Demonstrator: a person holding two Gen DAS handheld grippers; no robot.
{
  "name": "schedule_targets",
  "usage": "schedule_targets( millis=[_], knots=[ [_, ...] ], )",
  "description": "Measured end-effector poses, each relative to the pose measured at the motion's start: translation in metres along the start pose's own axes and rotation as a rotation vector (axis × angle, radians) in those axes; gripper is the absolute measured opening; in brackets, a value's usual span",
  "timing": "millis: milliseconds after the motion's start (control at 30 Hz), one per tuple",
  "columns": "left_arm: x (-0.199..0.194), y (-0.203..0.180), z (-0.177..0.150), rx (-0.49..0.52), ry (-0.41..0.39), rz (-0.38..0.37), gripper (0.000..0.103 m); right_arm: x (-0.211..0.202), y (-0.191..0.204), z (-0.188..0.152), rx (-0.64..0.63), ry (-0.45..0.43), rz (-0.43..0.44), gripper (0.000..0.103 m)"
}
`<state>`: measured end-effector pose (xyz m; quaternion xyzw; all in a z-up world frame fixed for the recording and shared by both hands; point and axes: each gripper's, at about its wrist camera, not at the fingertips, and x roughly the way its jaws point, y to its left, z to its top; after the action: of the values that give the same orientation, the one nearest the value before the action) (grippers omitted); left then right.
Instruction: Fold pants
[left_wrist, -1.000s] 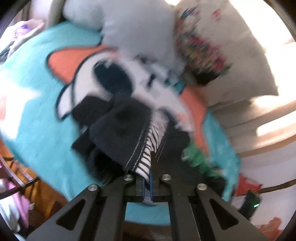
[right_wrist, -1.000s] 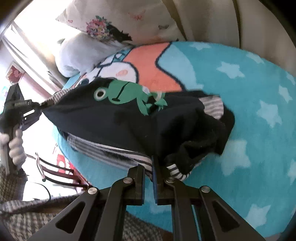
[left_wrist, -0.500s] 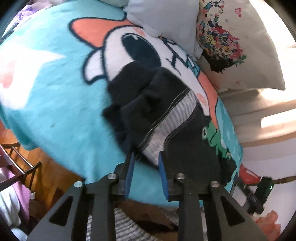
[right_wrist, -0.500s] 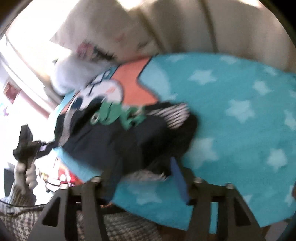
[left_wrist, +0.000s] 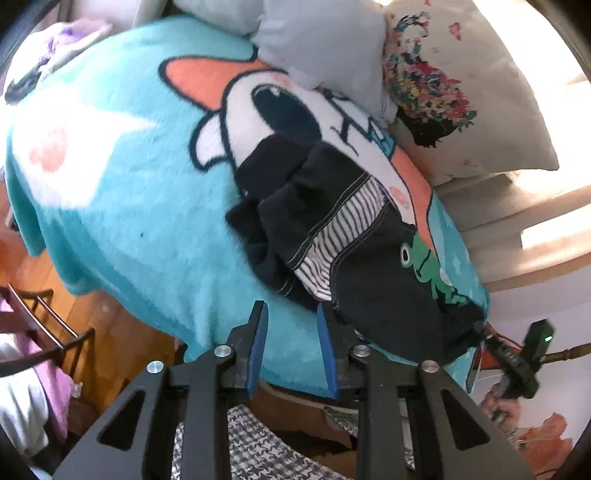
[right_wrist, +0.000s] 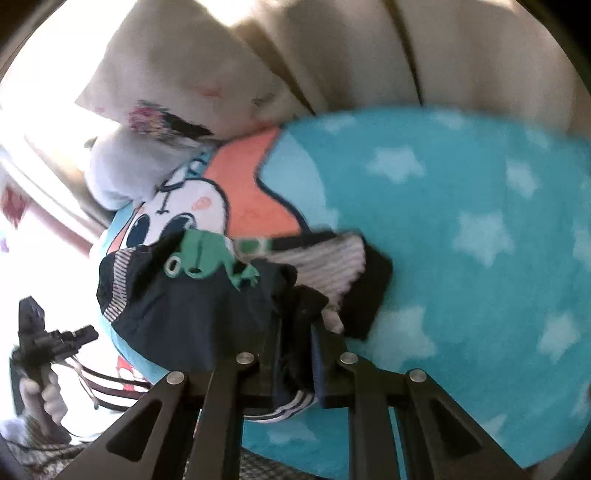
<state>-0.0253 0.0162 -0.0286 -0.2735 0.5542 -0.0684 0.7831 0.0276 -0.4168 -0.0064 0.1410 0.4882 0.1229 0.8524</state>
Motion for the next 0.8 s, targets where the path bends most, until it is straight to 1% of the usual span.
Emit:
schedule_targets(
  millis=[67, 100, 133, 200, 233, 267, 300, 333, 367, 400, 467, 533, 600, 633, 667, 700, 733, 800],
  knots=[
    [-0.002, -0.003, 0.000, 0.015, -0.013, 0.010, 0.025, -0.008, 0.000, 0.013, -0.006, -0.039, -0.014, 0.015],
    [-0.002, -0.005, 0.000, 0.024, -0.015, 0.012, 0.025, -0.008, -0.002, 0.017, -0.006, -0.041, -0.020, 0.015],
    [-0.001, -0.006, -0.001, 0.029, -0.014, 0.016, 0.025, -0.001, -0.007, 0.019, -0.003, -0.025, -0.033, 0.015],
    [0.001, -0.007, -0.003, 0.037, -0.008, 0.025, 0.025, 0.016, -0.019, 0.016, 0.016, 0.033, -0.058, 0.021],
    [0.002, -0.007, -0.004, 0.037, -0.005, 0.030, 0.025, 0.025, -0.030, 0.011, 0.058, 0.056, -0.075, 0.024],
    [0.002, -0.005, -0.005, 0.035, -0.003, 0.033, 0.025, 0.026, -0.037, 0.008, 0.095, 0.055, -0.063, 0.031],
    [0.002, -0.004, -0.006, 0.032, -0.003, 0.037, 0.025, 0.026, -0.044, 0.005, 0.135, 0.047, -0.033, 0.043],
    [0.002, -0.003, -0.006, 0.029, -0.005, 0.043, 0.025, 0.023, -0.051, 0.001, 0.191, 0.025, 0.024, 0.050],
    [0.001, -0.002, -0.007, 0.027, -0.007, 0.048, 0.025, 0.022, -0.054, 0.000, 0.214, 0.011, 0.050, 0.065],
    [0.001, 0.000, -0.006, 0.025, -0.009, 0.052, 0.025, 0.022, -0.056, -0.001, 0.231, -0.004, 0.067, 0.072],
    [0.001, 0.001, -0.005, 0.021, -0.010, 0.051, 0.025, 0.029, -0.059, 0.000, 0.260, -0.008, 0.088, 0.073],
    [0.000, -0.001, -0.004, 0.029, -0.011, 0.050, 0.025, 0.044, -0.060, 0.002, 0.298, 0.005, 0.108, 0.073],
    [0.000, -0.005, -0.003, 0.040, -0.011, 0.048, 0.025, 0.060, -0.056, 0.003, 0.322, 0.024, 0.150, 0.072],
    [0.000, -0.007, -0.003, 0.047, -0.010, 0.048, 0.026, 0.062, -0.054, 0.003, 0.330, 0.010, 0.160, 0.066],
    [-0.001, -0.009, -0.003, 0.055, -0.010, 0.050, 0.026, 0.068, -0.054, 0.003, 0.358, 0.026, 0.210, 0.026],
    [-0.002, -0.011, -0.003, 0.064, -0.014, 0.056, 0.026, 0.071, -0.055, 0.002, 0.396, 0.040, 0.268, 0.017],
    [-0.003, -0.013, -0.003, 0.070, -0.018, 0.063, 0.026, 0.069, -0.054, 0.002, 0.411, 0.022, 0.268, 0.017],
    [-0.007, -0.014, -0.001, 0.074, -0.030, 0.075, 0.027, 0.058, -0.050, 0.005, 0.373, -0.006, 0.202, 0.017]
  ],
)
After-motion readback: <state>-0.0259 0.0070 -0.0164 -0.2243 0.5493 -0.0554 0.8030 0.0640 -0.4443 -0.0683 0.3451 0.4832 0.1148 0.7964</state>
